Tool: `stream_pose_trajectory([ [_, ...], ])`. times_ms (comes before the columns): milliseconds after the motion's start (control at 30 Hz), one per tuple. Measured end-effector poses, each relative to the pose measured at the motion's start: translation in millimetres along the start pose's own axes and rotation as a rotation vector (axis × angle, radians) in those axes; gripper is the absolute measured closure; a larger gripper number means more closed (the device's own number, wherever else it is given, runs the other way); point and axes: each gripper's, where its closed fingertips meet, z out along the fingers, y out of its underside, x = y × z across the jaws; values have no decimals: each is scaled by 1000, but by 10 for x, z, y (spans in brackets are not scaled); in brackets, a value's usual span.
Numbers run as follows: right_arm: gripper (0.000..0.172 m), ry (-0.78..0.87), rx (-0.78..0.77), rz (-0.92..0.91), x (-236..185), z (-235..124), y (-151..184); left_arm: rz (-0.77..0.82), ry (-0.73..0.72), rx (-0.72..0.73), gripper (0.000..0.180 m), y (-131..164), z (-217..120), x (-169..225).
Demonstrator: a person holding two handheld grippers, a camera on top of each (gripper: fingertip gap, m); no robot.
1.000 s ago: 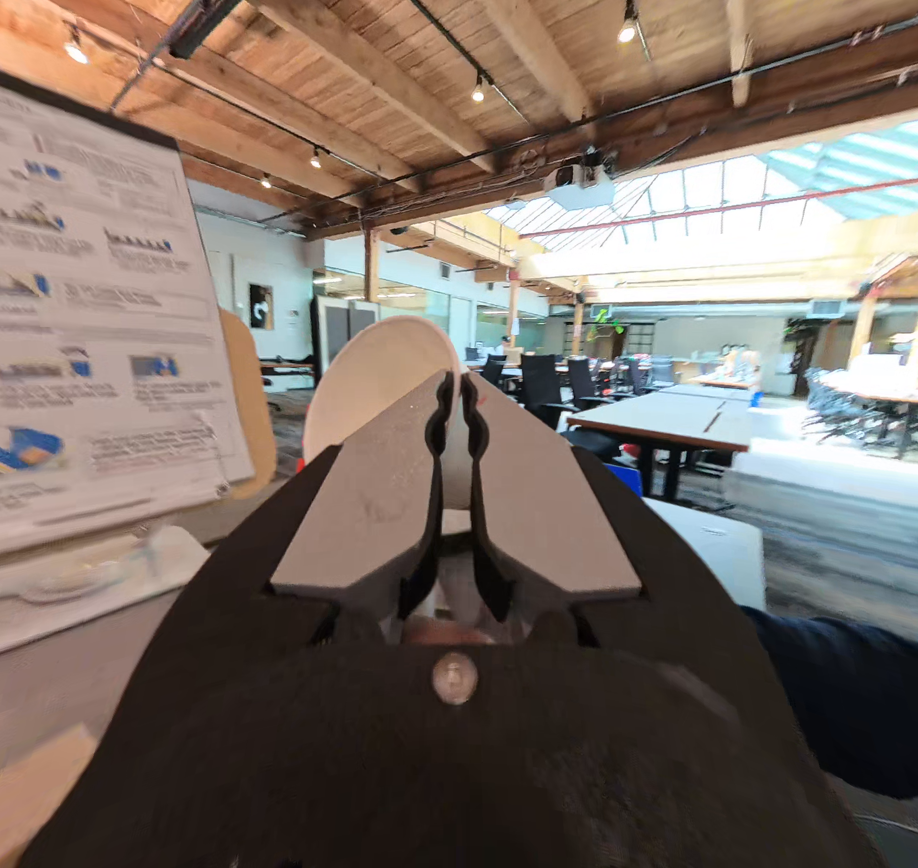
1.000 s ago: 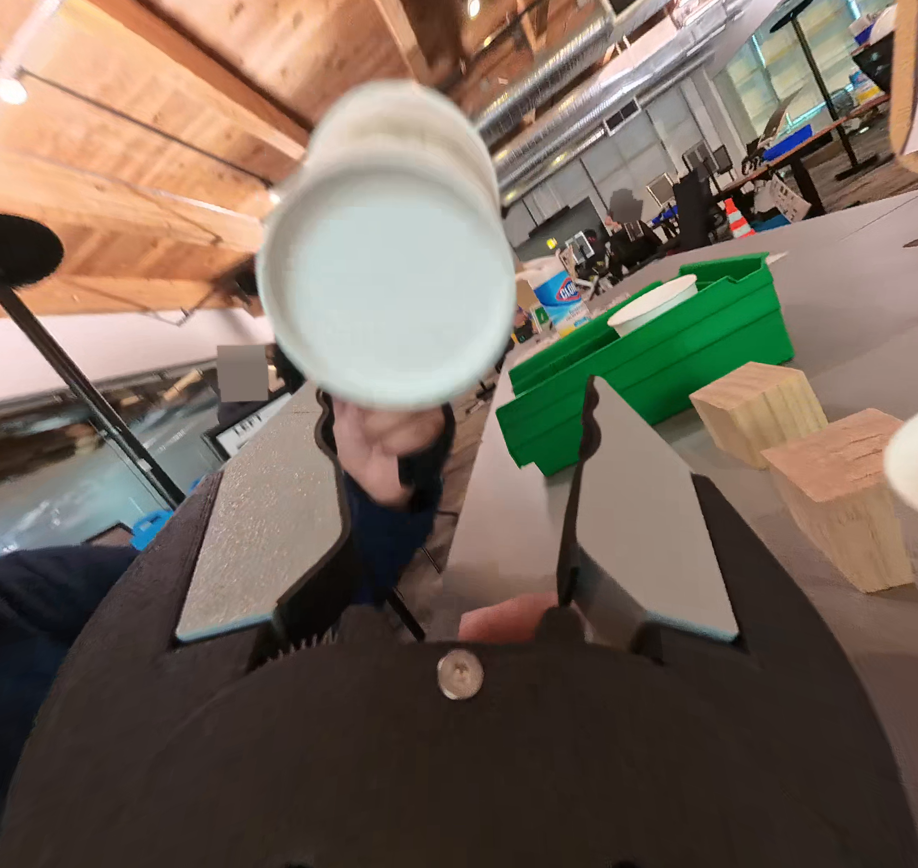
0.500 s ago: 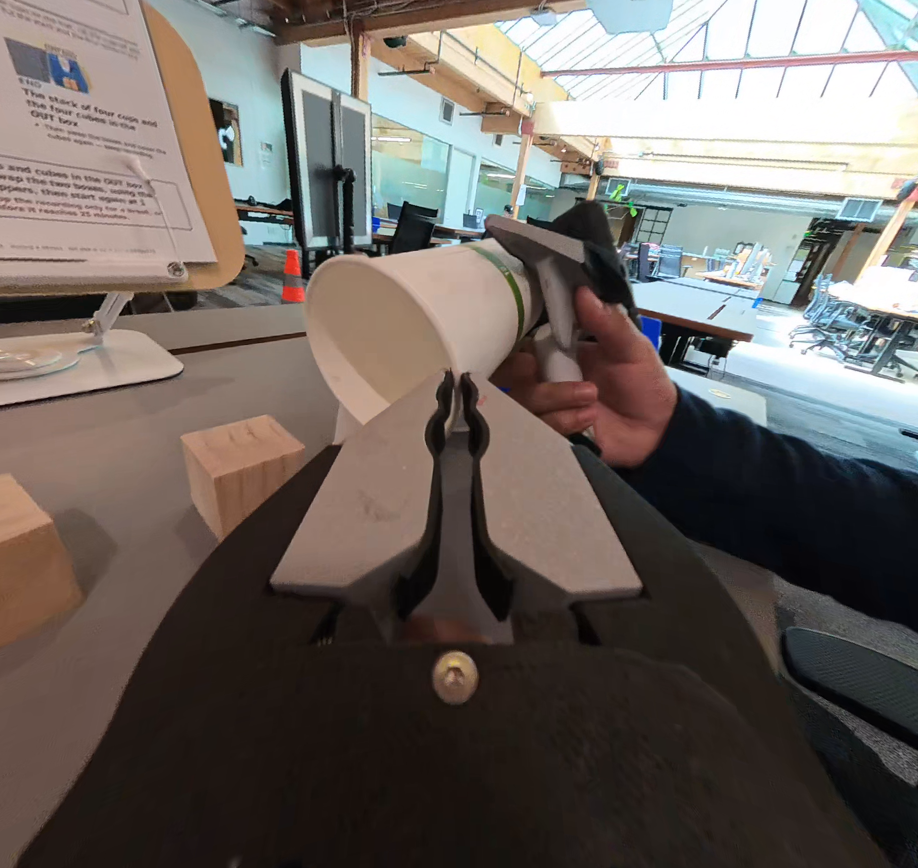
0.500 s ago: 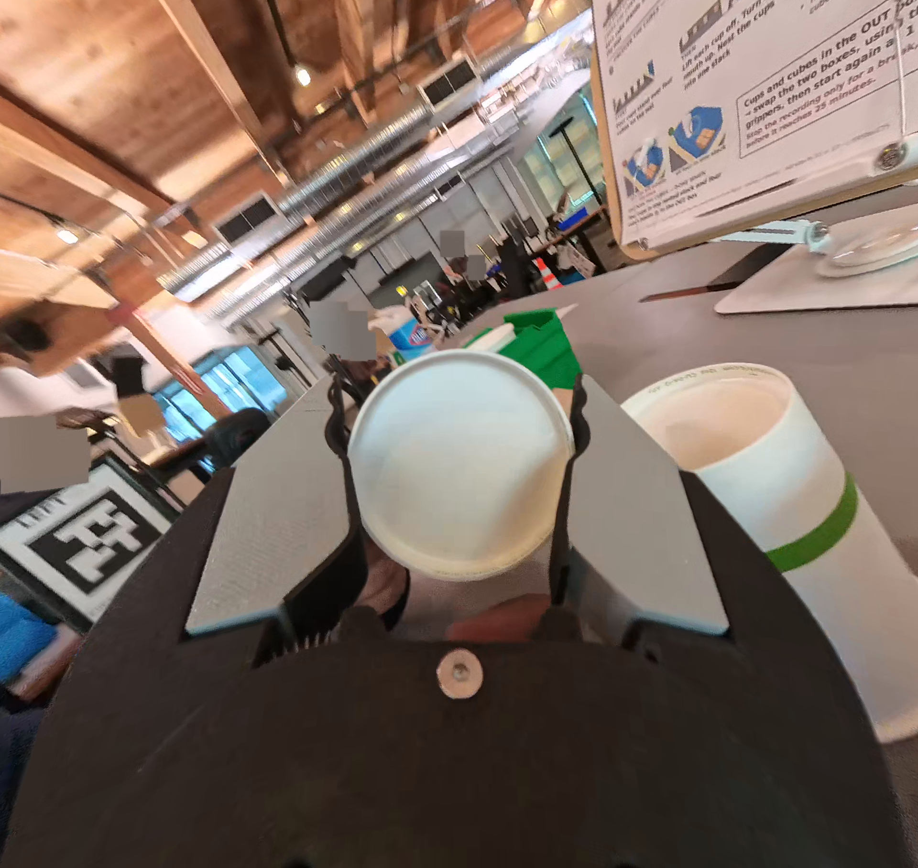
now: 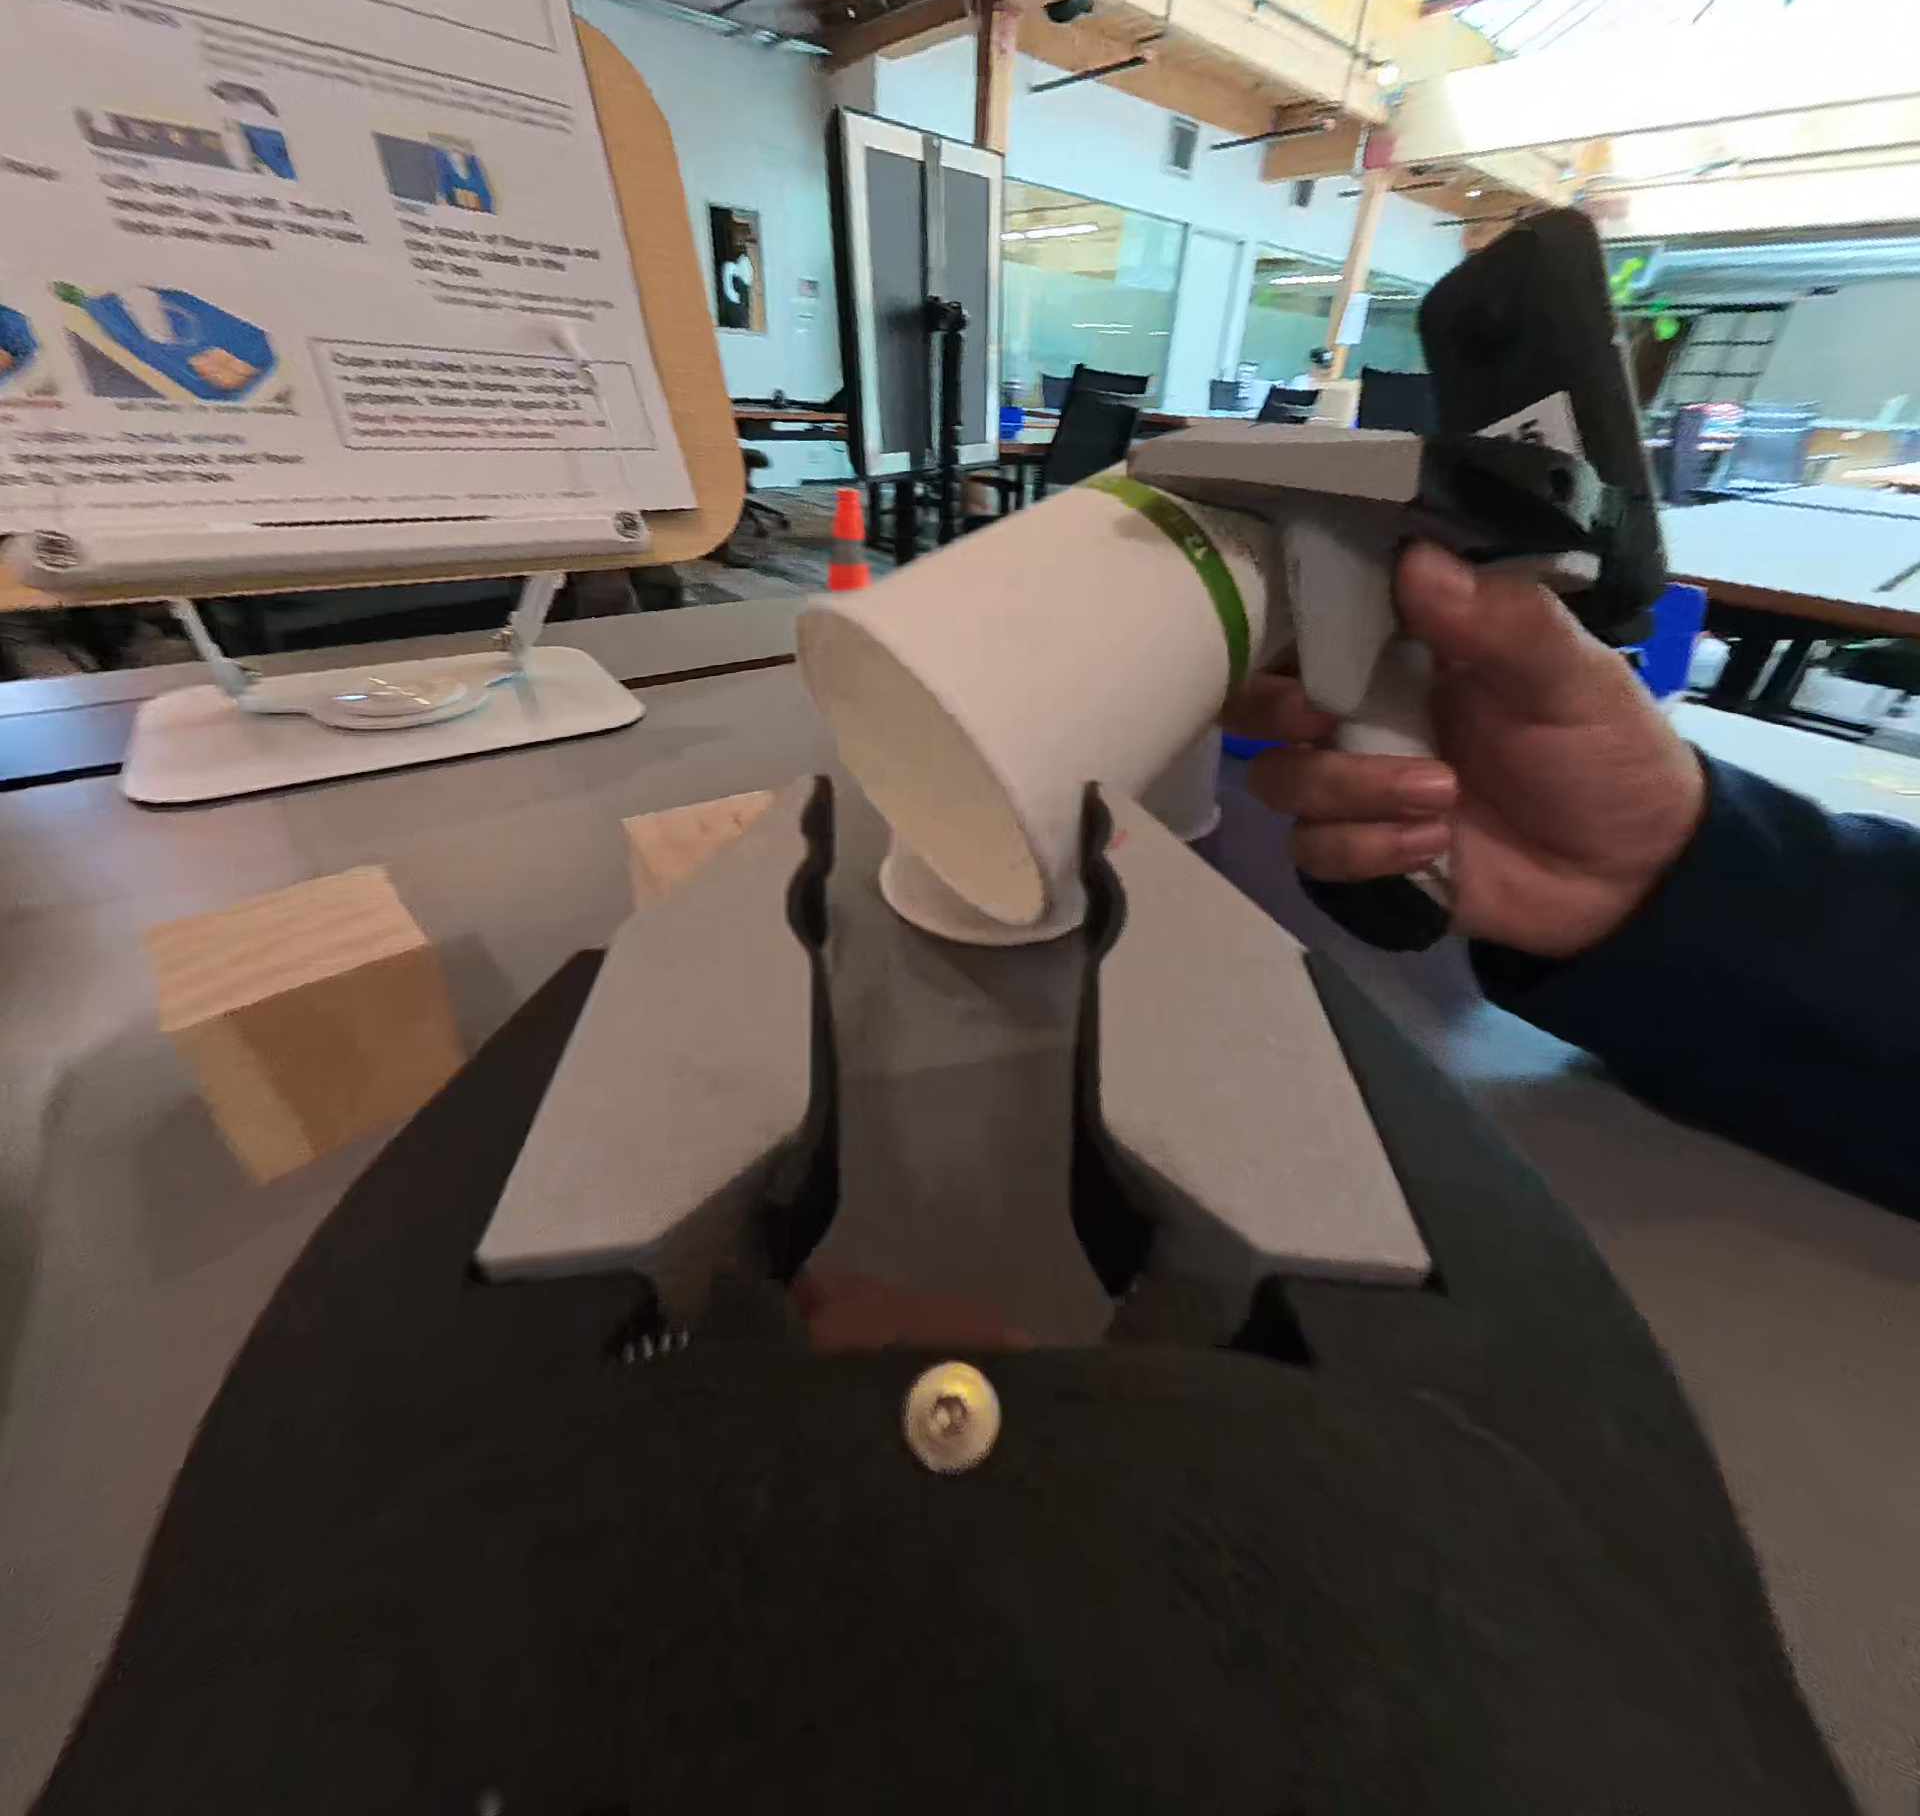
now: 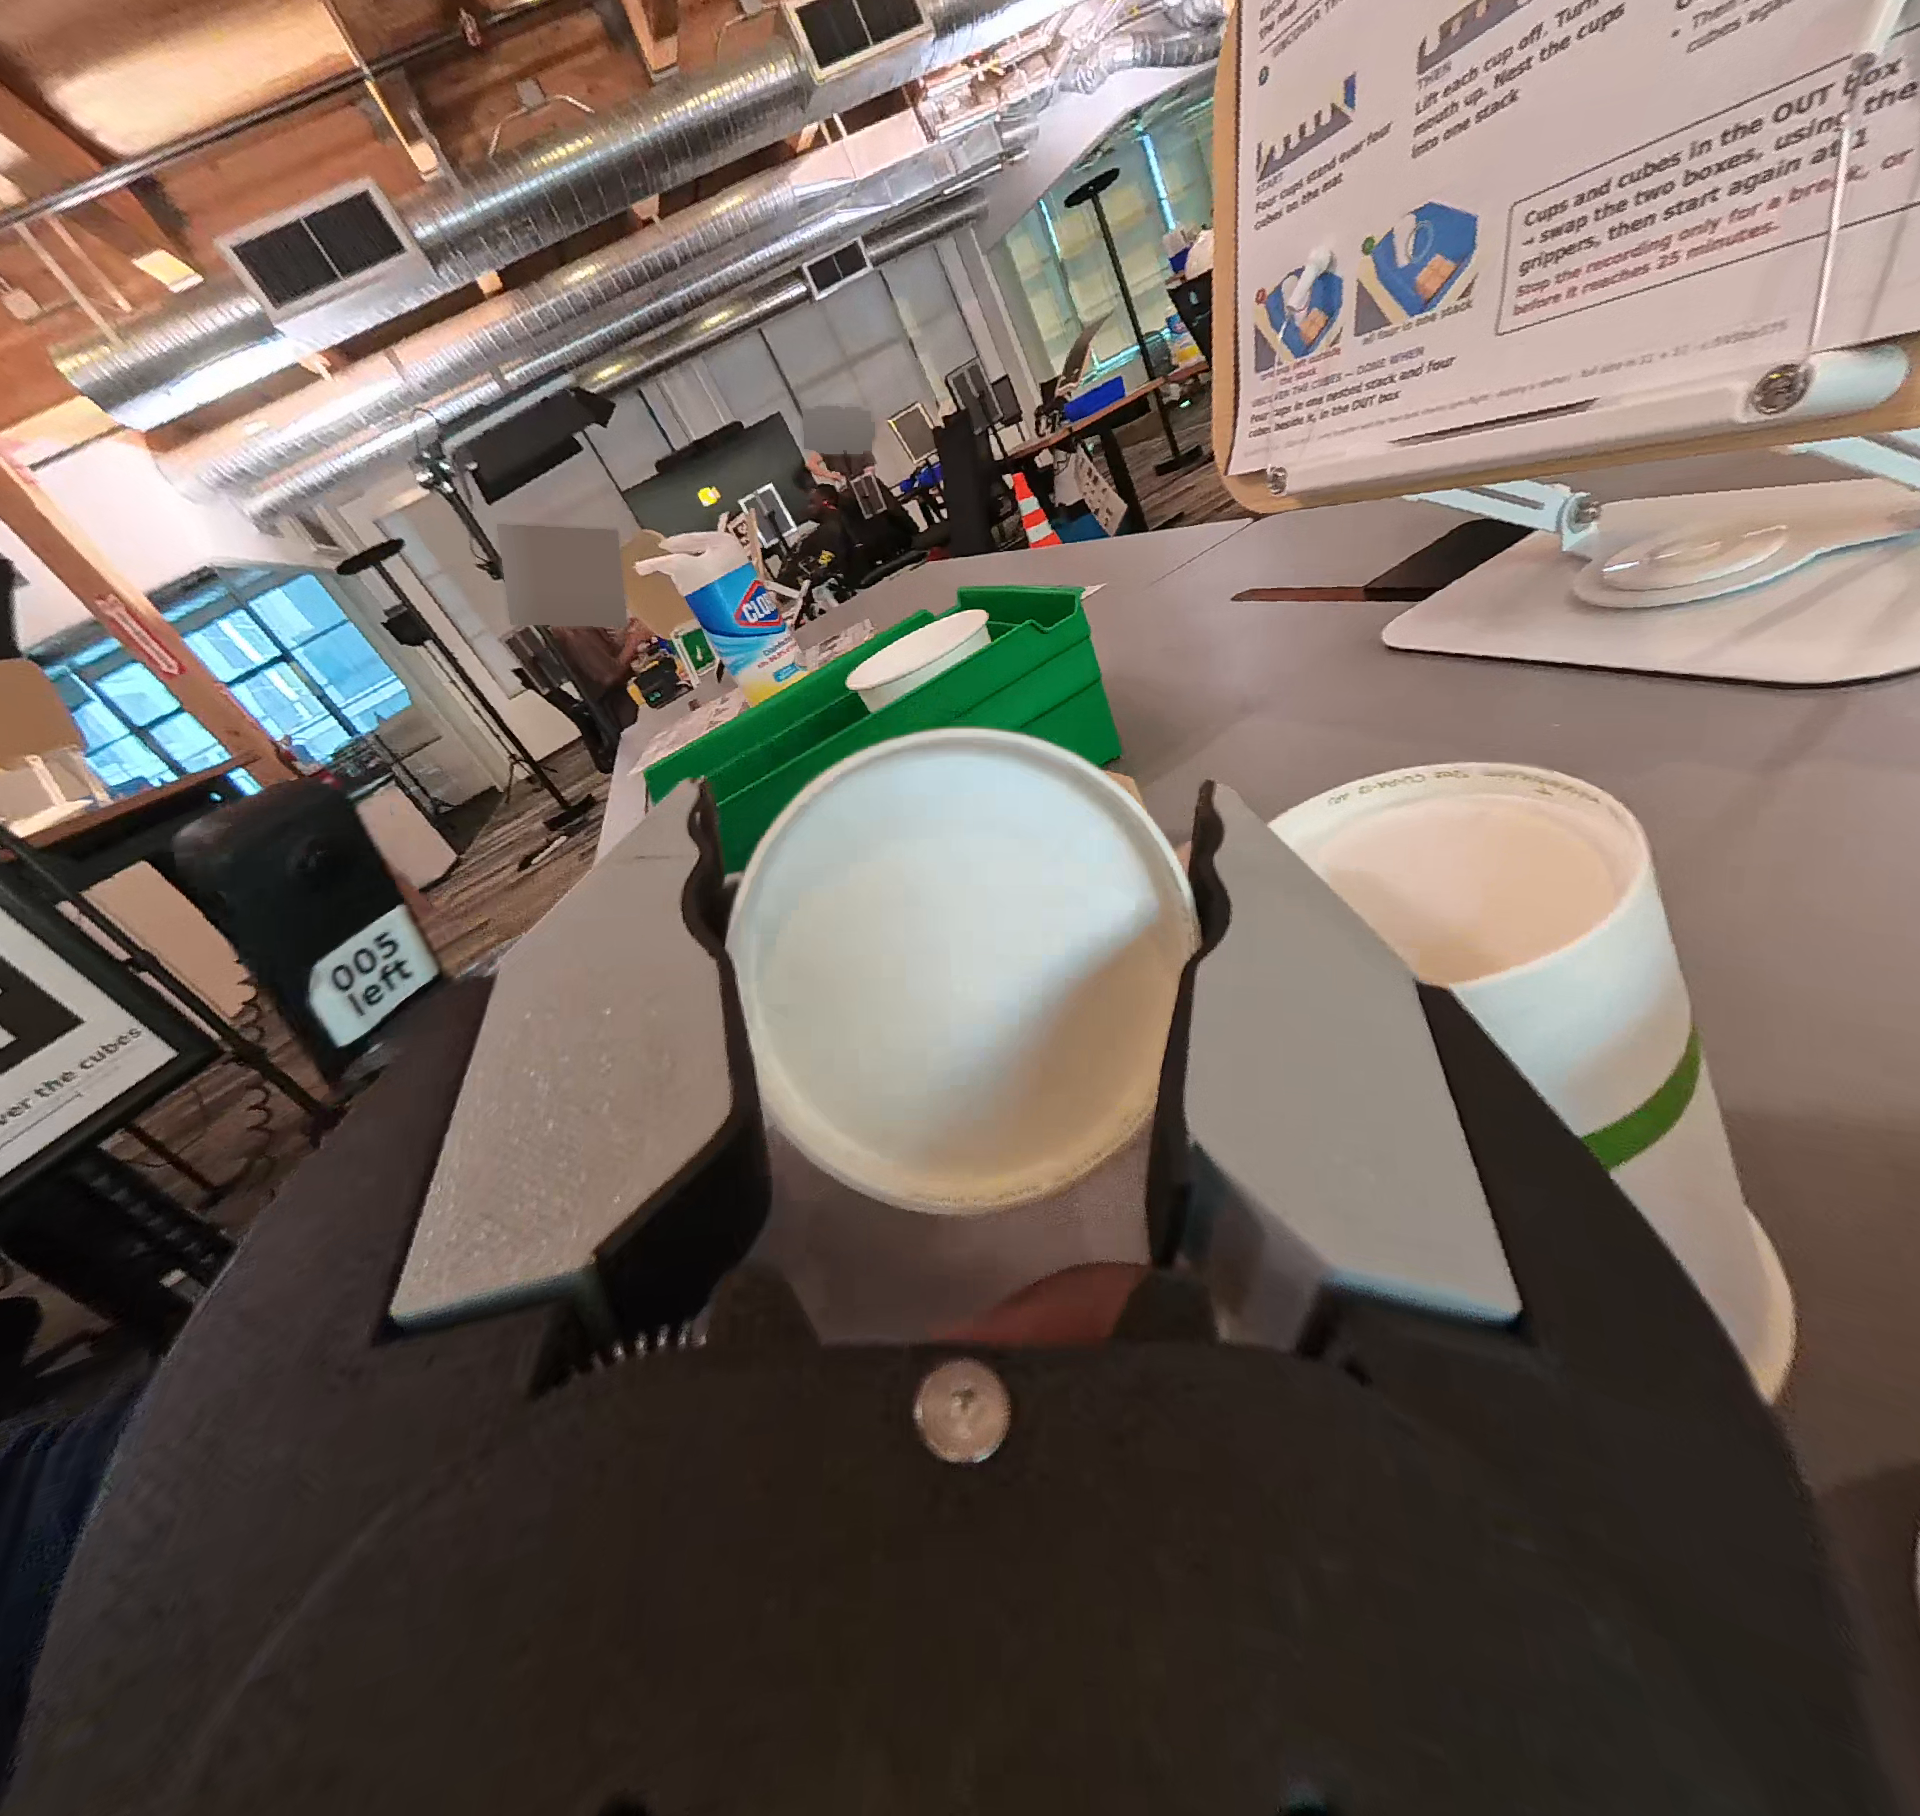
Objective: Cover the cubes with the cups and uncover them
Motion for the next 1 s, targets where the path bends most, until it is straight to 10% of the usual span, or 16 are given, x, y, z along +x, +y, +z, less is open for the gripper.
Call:
stream_pose_trajectory([
  [367,85,91,-84,-110,35,38,119,395,-71,-25,103,73,68,219],
  [1000,89,-101,-107,-343,-555,153,281,518,21,-299,85,527,342,441],
])
